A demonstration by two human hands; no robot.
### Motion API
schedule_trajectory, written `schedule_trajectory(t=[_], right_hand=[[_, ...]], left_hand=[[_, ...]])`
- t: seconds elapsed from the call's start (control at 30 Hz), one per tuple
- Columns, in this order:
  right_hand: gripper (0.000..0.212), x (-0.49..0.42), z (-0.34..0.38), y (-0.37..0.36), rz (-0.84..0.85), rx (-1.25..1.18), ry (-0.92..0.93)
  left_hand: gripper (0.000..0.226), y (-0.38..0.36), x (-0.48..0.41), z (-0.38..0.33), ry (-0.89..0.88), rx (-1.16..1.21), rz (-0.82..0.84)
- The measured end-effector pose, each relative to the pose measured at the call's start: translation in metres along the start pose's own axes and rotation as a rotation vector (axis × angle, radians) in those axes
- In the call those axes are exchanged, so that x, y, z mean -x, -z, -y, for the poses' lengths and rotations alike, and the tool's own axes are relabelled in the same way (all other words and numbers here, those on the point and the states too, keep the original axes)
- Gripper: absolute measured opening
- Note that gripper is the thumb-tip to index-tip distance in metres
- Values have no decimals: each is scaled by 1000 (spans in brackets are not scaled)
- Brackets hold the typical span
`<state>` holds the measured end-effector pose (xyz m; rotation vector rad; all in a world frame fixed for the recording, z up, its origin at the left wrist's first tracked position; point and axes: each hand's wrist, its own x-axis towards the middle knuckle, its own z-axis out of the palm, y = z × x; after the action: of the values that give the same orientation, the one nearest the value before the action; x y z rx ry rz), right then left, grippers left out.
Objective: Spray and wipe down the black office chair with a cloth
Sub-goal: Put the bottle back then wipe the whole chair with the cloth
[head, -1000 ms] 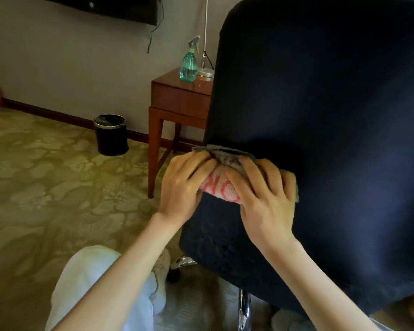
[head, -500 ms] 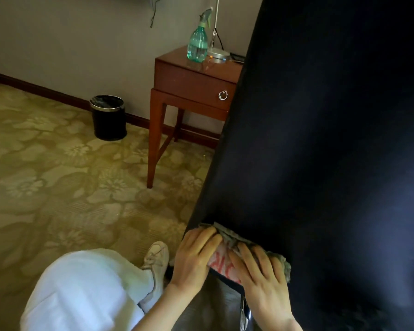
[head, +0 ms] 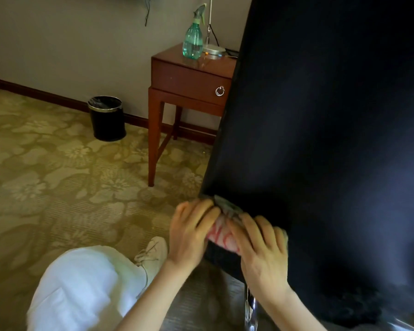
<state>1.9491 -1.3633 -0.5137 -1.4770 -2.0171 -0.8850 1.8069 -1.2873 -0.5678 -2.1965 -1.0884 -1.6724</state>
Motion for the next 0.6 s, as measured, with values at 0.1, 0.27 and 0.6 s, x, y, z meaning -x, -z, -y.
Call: schedule_trajectory(t=[0.1, 0.27, 0.6], right_hand=[[37, -45, 5, 20, -115, -2, 8], [36, -48, 15, -7, -97, 30, 51], [46, 58, 30, -89, 339, -58, 113]], left_hand=[[22, 19, -49, 9, -38, -2, -84], [29, 11, -38, 35, 52, 26, -11], [29, -28, 98, 44, 385, -40, 312]])
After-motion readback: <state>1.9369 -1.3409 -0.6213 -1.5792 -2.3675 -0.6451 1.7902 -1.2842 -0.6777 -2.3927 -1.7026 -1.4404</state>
